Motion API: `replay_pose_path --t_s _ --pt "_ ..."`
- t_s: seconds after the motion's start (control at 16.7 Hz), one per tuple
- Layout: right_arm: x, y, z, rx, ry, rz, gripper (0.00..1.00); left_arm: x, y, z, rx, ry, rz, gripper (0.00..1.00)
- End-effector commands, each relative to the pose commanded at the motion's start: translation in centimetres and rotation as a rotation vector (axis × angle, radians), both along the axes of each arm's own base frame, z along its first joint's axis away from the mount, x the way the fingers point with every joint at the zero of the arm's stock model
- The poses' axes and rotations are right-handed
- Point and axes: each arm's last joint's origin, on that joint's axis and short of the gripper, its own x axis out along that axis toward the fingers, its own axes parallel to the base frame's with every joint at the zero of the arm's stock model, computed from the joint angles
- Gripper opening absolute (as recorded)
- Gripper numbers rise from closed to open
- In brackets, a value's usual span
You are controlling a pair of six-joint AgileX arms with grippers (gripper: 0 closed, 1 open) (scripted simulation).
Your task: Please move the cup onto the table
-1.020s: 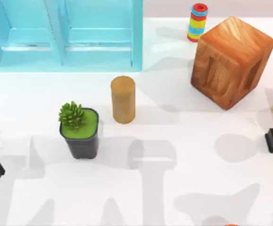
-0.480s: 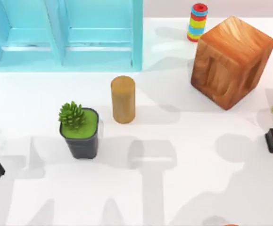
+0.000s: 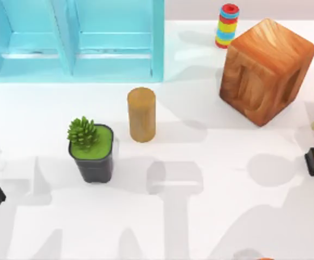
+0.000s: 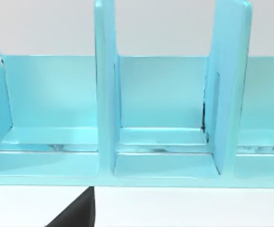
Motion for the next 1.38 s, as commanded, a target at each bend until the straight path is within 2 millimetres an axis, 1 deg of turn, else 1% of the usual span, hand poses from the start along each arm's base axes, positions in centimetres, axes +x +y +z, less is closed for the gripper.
replay_pose_path --t_s 0.18,0.3,0.42,0.54,0.66,0.72,0.84,1.08,1.38 --pt "0.0 0.0 -0.7 -0.002 0.0 0.0 1.0 0.0 0.0 0.0 0.0 0.0 0.0 1.0" --pt "-0.2 -0.2 -2.0 0.0 0.0 -0.002 1.0 0.0 0.0 0.0 0.0 0.0 0.0 1.0" --pt "-0.5 -0.5 -3.9 0.003 0.0 -0.006 1.0 0.0 0.0 0.0 0.0 0.0 0.0 1.0" --pt "-0.7 -0.8 -6.3 0.001 0.002 -0.01 1.0 0.0 0.0 0.0 0.0 0.0 0.0 1.0" --pt "-0.6 -0.8 -8.5 0.002 0.009 -0.012 1.0 0.0 0.0 0.0 0.0 0.0 0.0 1.0" --pt "-0.4 -0.6 -9.3 0.002 0.008 -0.011 1.0 0.0 0.0 0.0 0.0 0.0 0.0 1.0" --pt "0.0 -0.2 -10.0 0.001 0.003 -0.004 1.0 0.0 0.0 0.0 0.0 0.0 0.0 1.0" --pt "0.0 -0.1 -10.0 0.001 0.002 -0.004 1.0 0.0 0.0 0.0 0.0 0.0 0.0 1.0" --pt "0.0 -0.1 -10.0 0.001 0.002 -0.004 0.62 0.0 0.0 0.0 0.0 0.0 0.0 1.0"
